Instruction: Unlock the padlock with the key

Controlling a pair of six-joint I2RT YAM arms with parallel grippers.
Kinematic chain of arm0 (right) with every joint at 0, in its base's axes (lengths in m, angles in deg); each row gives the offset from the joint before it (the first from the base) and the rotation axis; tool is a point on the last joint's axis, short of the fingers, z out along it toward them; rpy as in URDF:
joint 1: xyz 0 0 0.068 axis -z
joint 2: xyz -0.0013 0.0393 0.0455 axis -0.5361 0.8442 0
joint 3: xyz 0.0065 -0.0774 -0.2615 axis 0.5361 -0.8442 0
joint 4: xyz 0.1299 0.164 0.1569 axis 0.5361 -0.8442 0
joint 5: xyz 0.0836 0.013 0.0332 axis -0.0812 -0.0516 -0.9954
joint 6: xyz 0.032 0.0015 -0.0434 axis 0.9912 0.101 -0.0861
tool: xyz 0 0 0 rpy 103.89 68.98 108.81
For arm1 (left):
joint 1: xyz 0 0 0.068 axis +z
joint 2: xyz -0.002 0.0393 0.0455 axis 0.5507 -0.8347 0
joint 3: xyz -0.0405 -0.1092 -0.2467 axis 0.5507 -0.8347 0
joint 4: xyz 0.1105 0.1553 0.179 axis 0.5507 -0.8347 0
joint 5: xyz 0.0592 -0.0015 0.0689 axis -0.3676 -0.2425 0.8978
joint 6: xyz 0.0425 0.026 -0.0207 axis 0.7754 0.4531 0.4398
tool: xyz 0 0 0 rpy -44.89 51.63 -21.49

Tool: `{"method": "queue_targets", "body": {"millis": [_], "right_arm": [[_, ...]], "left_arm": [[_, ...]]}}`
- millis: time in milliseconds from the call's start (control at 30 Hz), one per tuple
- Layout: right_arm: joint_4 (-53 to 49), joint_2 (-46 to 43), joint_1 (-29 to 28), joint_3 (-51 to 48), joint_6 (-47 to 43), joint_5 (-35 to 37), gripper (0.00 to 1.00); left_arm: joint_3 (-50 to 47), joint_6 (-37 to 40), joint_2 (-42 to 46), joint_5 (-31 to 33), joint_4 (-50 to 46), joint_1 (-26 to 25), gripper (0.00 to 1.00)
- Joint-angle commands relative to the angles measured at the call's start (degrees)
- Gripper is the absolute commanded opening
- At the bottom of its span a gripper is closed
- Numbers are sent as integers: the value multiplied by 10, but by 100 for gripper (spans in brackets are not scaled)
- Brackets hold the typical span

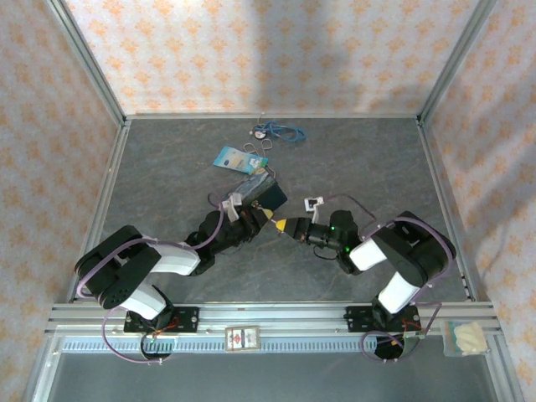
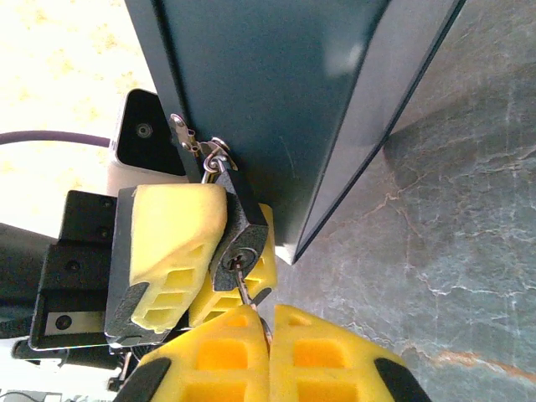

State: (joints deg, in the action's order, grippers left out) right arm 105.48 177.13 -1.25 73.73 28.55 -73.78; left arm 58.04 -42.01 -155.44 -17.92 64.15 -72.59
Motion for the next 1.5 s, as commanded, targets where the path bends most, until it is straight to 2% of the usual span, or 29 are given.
{"method": "queue_targets", "body": {"millis": [0, 500, 767, 867, 1133, 1300, 1467], "right_arm": [[109, 16, 7, 24, 40, -18, 0], [316, 78, 24, -8, 186, -6, 0], [321, 83, 14, -3, 197, 25, 0], [321, 88, 14, 8, 205, 17, 0], [321, 123, 13, 52, 301, 7, 0], [316, 105, 12, 59, 262, 0, 0], [212, 65, 12, 51, 114, 3, 0]], "left_arm": [[-6, -5, -2, -61, 72, -14, 0], [-14, -16, -11, -49, 95, -15, 0], [-3, -19, -19, -52, 104, -15, 0], [1, -21, -19, -57, 106, -15, 0], [-9, -21, -16, -64, 125, -15, 0], [-5, -24, -19, -67, 127, -15, 0], [-5, -47, -15, -65, 105, -10, 0]]}}
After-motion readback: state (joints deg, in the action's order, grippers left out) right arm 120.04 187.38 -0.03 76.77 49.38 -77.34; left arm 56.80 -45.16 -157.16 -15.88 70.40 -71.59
